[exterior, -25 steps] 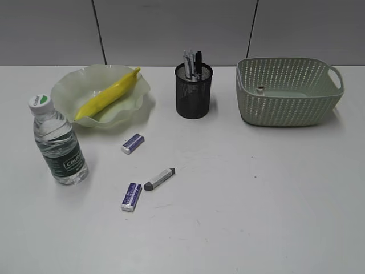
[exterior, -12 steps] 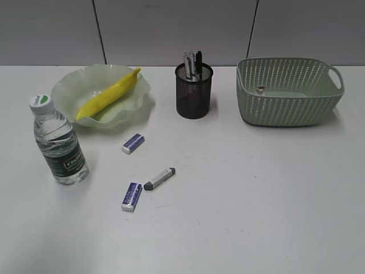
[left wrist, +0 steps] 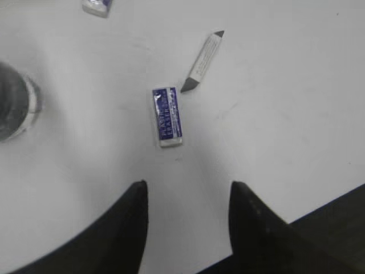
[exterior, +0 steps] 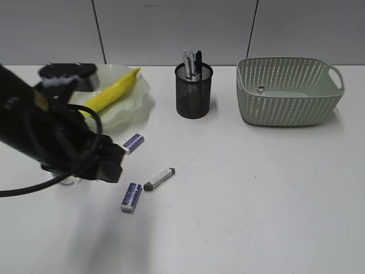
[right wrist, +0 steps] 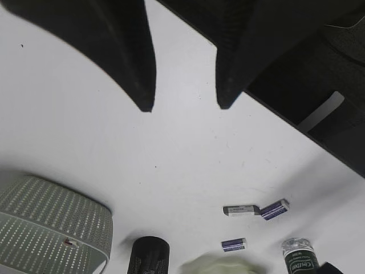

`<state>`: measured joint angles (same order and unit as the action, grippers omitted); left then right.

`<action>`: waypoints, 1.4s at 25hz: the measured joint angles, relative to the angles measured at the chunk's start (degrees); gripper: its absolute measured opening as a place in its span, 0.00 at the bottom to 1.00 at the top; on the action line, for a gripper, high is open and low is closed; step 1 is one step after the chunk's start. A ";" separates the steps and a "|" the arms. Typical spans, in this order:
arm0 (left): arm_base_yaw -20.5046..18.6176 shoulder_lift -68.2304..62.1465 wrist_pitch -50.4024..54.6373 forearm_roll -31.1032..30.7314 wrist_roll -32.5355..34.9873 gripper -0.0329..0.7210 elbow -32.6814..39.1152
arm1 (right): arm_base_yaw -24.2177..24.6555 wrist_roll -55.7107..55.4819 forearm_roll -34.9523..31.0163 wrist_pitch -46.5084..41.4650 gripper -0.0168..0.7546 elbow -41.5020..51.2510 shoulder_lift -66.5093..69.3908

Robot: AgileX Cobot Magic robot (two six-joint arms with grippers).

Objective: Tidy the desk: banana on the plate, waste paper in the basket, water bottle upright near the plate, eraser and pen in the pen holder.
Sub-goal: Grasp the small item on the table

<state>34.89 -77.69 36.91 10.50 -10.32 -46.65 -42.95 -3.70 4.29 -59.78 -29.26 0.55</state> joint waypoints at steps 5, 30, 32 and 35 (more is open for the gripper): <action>4.33 -14.70 0.16 -1.78 0.00 0.53 -7.67 | 0.00 0.02 0.00 0.00 0.40 0.00 0.00; 5.17 -37.58 6.31 -13.16 -5.21 0.27 -19.85 | 0.00 0.15 0.05 0.05 0.40 0.00 0.00; 5.11 -37.58 6.71 -13.00 -5.21 0.28 -20.25 | 0.00 0.21 0.05 0.05 0.40 0.00 0.00; 5.24 -36.91 6.66 -10.02 -5.21 0.28 -20.89 | 0.00 0.21 0.05 0.05 0.40 0.00 0.00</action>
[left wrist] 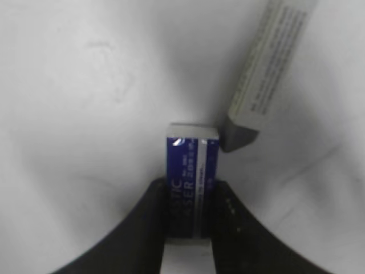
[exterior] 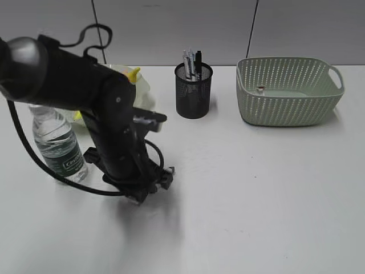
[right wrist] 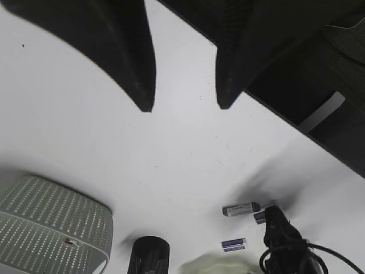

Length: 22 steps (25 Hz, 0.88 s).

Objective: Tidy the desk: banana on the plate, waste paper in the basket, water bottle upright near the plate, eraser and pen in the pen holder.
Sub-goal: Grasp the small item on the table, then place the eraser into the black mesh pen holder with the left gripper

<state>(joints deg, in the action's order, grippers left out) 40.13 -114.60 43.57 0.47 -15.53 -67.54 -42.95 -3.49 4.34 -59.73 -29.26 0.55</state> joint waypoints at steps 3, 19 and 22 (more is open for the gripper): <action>0.12 3.58 -0.57 2.84 -0.02 0.28 -1.53 | 0.00 0.00 0.00 0.00 0.40 0.00 0.00; -0.13 4.37 -56.75 6.00 -0.18 0.28 -5.58 | 0.00 0.00 0.00 0.00 0.40 0.00 0.00; -1.01 0.49 -61.97 6.59 -0.18 0.28 -5.58 | 0.00 0.02 0.00 0.00 0.40 0.00 0.00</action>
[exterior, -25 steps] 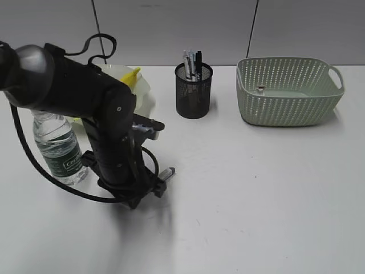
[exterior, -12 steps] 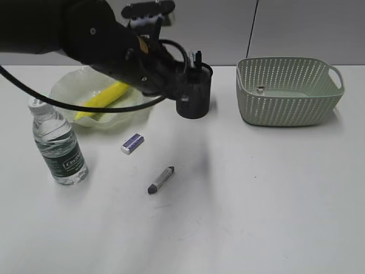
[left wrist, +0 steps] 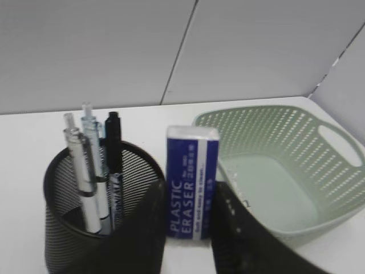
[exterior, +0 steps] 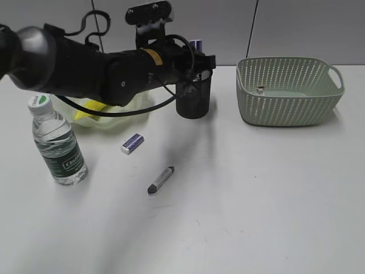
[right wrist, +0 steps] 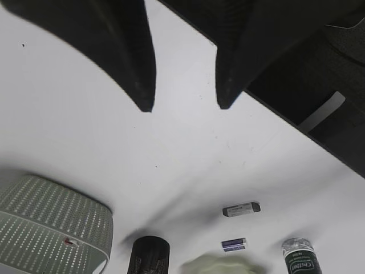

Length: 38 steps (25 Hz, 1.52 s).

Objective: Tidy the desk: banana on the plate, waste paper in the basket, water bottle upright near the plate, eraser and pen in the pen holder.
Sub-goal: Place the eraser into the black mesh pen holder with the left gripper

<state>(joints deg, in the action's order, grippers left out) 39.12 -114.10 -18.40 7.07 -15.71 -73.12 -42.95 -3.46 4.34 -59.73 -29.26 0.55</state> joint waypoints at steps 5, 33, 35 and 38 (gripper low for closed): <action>-2.72 -4.31 -3.13 0.17 0.00 0.28 0.05 | 0.00 0.00 0.00 0.00 0.40 0.00 0.00; -4.38 -14.23 -0.74 -0.55 -0.04 0.48 -11.52 | 0.00 0.05 0.00 0.06 0.40 0.00 0.00; -4.38 -14.23 -1.09 -0.55 -0.04 0.50 -11.52 | 0.00 0.05 0.00 0.06 0.40 0.00 0.00; -4.38 -14.08 -1.64 -0.55 -0.04 0.51 -11.52 | 0.00 0.05 0.00 0.06 0.40 0.00 0.00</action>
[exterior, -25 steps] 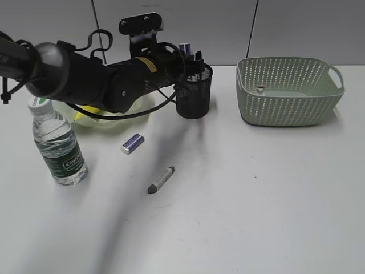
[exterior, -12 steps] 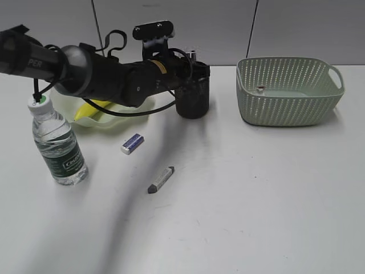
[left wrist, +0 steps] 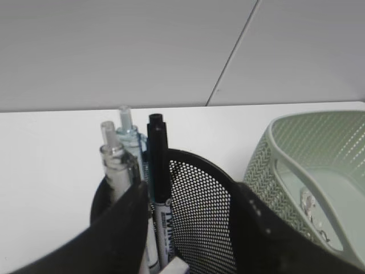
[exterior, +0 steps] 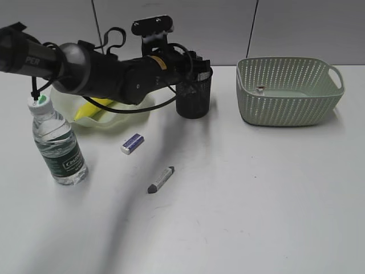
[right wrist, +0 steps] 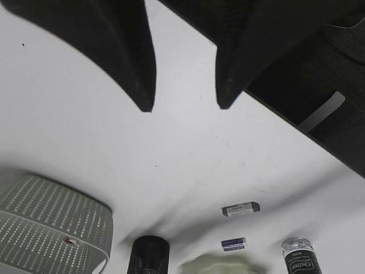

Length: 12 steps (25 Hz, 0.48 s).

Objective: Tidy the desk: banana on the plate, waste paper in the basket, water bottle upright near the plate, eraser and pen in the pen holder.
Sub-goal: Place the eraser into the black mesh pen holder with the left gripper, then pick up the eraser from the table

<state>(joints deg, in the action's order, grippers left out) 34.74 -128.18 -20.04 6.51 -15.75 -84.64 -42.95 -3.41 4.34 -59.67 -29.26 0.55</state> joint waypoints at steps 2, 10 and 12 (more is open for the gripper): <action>0.00 0.94 -0.01 0.00 0.00 0.51 0.00 | 0.00 0.00 0.00 0.00 0.40 0.00 0.00; 0.00 13.91 10.49 -0.97 0.00 0.51 0.00 | 0.00 0.00 0.00 0.00 0.40 0.00 0.00; 0.00 18.09 18.64 -3.28 0.00 0.51 0.00 | 0.00 0.00 0.00 0.00 0.40 0.00 0.00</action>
<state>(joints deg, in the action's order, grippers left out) 34.74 -110.09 -1.40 3.24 -15.75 -84.64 -42.95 -3.41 4.34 -59.67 -29.26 0.55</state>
